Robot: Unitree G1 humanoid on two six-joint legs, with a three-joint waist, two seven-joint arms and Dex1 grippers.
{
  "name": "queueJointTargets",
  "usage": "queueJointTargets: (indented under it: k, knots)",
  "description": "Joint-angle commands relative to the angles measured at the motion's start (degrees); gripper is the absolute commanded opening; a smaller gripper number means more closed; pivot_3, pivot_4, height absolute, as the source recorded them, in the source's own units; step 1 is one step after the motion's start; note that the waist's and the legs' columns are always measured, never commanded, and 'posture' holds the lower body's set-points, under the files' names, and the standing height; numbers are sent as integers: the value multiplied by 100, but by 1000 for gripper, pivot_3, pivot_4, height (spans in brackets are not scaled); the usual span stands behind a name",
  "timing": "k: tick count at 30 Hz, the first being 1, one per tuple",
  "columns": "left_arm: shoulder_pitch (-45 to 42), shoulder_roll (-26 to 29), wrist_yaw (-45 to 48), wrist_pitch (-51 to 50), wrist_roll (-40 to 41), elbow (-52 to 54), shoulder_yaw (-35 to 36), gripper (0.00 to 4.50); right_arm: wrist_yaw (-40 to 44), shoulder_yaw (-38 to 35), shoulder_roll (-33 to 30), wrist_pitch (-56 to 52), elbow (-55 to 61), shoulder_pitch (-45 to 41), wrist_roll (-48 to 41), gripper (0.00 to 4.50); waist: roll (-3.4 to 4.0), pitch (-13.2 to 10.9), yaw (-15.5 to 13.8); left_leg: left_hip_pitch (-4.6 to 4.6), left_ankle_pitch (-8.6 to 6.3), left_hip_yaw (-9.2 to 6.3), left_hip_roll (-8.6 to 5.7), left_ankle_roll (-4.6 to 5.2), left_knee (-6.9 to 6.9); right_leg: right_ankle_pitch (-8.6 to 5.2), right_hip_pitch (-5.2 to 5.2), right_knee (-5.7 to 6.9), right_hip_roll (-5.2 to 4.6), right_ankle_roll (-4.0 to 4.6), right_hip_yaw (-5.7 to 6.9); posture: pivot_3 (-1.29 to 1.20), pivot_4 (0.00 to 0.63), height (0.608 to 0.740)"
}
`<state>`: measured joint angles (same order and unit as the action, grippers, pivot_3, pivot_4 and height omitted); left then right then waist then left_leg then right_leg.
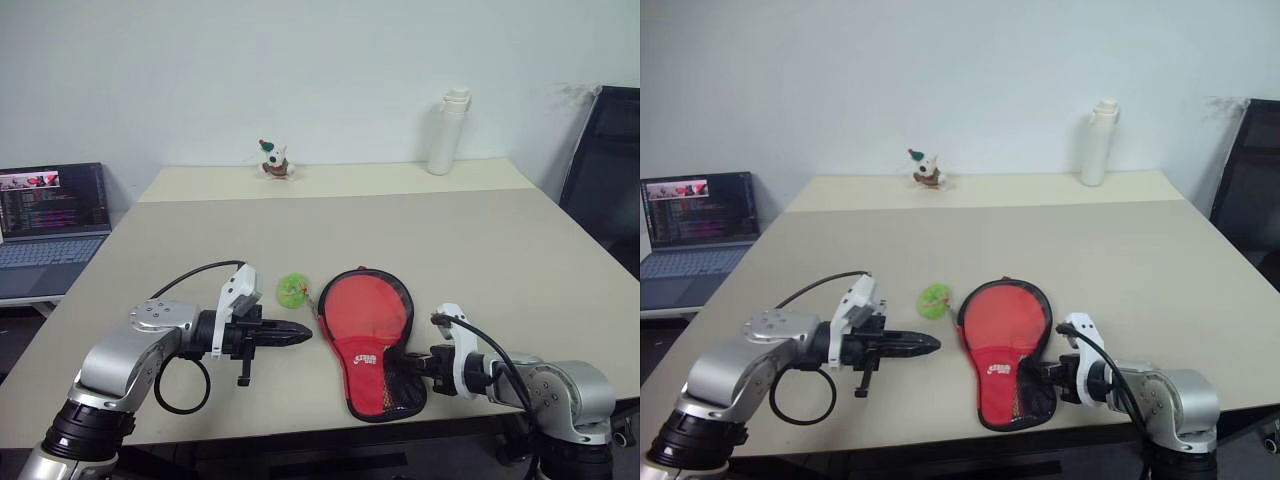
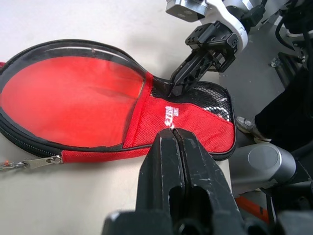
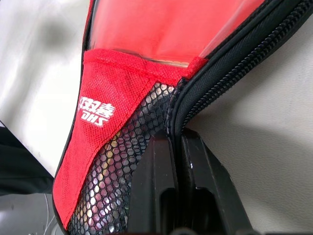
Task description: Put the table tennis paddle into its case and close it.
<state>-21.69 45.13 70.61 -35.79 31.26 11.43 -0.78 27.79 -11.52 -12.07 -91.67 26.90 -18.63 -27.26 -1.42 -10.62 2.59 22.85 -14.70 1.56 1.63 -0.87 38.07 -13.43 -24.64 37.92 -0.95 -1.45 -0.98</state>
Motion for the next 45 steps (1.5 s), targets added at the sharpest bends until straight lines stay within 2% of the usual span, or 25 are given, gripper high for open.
queueJointTargets:
  k: [1,3,6,9,14,17,21,24,28,35,39,45]
  knots:
    - [-19,49,-5,103,20,96,58,0,-150,4,185,-80,142,78,-127,22,-3,2,1,-1,0,0,1,0,0,0,0,1,2,0,0,0,150,740]
    - [16,55,-17,115,24,94,82,0,-266,-194,312,-48,133,35,-77,22,-4,3,5,-2,0,1,2,0,0,0,0,2,3,0,0,0,150,740]
    - [68,51,-38,98,61,84,128,0,-451,-685,518,-75,88,-123,-83,691,-5,3,8,-3,0,1,3,0,0,0,0,3,7,0,-1,0,150,740]
    - [110,-1,-81,162,77,70,181,0,-365,-692,311,-83,289,-18,-412,1700,-5,3,1,-2,0,0,4,0,0,0,0,2,5,0,-1,0,150,740]
    - [136,-143,-301,185,126,89,260,0,60,-377,-540,-83,751,258,-903,3378,-6,3,-15,4,0,0,3,0,-2,0,0,-7,-3,0,-1,0,150,740]
    - [63,-263,-555,206,62,-60,348,0,521,-720,-757,-47,970,62,-1458,4407,-7,4,-14,2,0,3,2,1,-1,0,0,-5,-3,-1,-2,0,150,740]
    - [-167,-414,-1192,648,-613,-712,225,0,590,-1364,-604,247,722,-653,-1888,4465,-7,4,-16,-8,1,2,-1,1,4,1,4,4,11,0,-3,0,150,740]
    - [-521,-657,-1809,781,-1008,-1411,207,557,377,-1122,-622,649,493,-848,-1712,4500,-12,7,-62,-28,1,-7,-5,2,3,0,30,-2,15,0,6,0,150,740]
    - [-857,-841,-2070,965,-1166,-1936,277,1976,295,-437,-780,1201,431,-815,-1526,4500,-14,8,-76,-5,0,-6,0,2,-2,1,19,-20,13,1,5,0,150,740]
    - [-1395,-1116,-2387,1078,-1442,-2936,193,4446,-54,438,-552,1981,240,-681,-1188,4500,-15,9,-83,3,-1,-7,-1,3,0,7,15,-19,-7,9,8,0,150,740]
    - [-1762,-1447,-2672,1104,-1734,-3715,51,4484,-155,660,-455,2172,197,-646,-1188,4500,-16,9,-89,2,0,-9,-2,3,4,5,16,-13,-7,3,12,0,150,740]
    - [-2275,-1817,-2460,1308,-2061,-4892,-228,4484,-238,857,-486,2417,141,-675,-1154,4500,-17,10,-90,3,0,-8,-6,3,4,9,16,-15,-6,10,14,0,150,740]
